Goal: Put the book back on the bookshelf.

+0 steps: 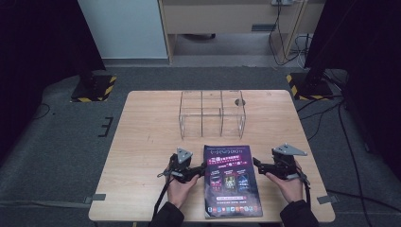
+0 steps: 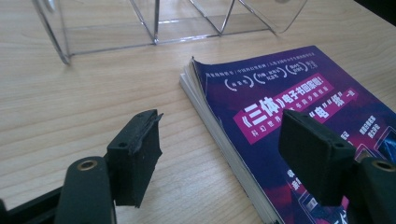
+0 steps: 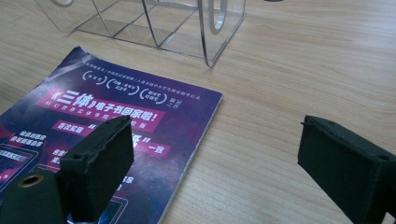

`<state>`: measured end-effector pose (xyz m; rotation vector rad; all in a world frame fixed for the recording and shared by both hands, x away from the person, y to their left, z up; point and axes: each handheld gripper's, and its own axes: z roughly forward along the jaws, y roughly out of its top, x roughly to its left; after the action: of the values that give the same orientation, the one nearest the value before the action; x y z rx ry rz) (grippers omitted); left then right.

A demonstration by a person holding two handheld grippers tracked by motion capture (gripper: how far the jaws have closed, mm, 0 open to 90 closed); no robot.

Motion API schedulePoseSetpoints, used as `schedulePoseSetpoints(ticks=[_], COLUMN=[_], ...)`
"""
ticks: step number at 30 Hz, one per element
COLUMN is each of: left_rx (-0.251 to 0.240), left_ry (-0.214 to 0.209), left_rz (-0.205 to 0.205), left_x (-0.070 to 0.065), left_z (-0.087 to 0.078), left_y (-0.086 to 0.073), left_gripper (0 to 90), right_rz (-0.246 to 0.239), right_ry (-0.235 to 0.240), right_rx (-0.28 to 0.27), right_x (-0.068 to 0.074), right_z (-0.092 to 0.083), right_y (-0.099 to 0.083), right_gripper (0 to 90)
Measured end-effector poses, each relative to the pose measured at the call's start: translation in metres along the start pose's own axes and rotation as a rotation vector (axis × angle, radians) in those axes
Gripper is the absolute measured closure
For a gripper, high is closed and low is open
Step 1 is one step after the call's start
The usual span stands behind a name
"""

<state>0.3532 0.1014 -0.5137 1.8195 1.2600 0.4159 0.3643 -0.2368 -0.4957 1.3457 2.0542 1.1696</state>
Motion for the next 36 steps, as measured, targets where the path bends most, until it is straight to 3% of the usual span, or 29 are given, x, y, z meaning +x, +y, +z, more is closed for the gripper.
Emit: schedulePoseSetpoints(ticks=[9, 16, 21, 36], left_rx=[0.027, 0.034, 0.047, 0.047], left_ry=[-0.021, -0.035, -0.05, -0.038], left_rz=[-0.003, -0.029, -0.054, -0.053], left_x=[-0.009, -0.012, -0.015, -0.023], left_z=[0.013, 0.02, 0.025, 0.028], left_y=[-0.008, -0.011, -0.013, -0.013], left_gripper=[30.5, 31.9, 33.7, 36.8], right_rz=[0.019, -0.009, 0.007, 0.007], right_ry=[0.022, 0.04, 0.061, 0.108], right_rx=[0.042, 0.07, 0.097, 0.138], right_x=[0.004, 0.01, 0.012, 0.021], right_z=[0.009, 0.016, 0.021, 0.034], right_y=[-0.009, -0.012, -0.018, -0.026], right_gripper=[12.8, 14.2, 15.9, 22.6])
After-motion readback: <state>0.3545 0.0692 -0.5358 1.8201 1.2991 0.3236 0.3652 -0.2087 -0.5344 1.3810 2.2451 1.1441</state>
